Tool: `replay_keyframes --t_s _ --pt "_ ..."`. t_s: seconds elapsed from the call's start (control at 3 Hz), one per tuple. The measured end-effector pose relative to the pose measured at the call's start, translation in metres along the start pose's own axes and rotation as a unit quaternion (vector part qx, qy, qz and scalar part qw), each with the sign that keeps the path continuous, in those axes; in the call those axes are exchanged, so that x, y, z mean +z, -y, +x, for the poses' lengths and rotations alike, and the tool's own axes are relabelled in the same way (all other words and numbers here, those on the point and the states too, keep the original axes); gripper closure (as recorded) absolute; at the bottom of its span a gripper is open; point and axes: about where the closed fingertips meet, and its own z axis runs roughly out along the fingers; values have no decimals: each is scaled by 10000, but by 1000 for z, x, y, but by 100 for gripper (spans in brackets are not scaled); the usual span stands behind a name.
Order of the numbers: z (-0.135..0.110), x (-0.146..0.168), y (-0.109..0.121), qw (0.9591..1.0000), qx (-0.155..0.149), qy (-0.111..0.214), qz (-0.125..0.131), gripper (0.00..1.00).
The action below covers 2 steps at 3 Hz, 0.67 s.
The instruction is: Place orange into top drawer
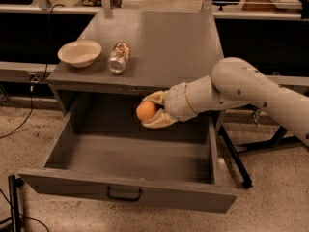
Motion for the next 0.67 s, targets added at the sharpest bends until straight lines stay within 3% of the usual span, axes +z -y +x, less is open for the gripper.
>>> replay_keyframes --t_s 0.33,0.67 --pt "4 4 -12 9997 -127 -171 -121 100" --pt "10 9 -12 10000 44 64 -57 100"
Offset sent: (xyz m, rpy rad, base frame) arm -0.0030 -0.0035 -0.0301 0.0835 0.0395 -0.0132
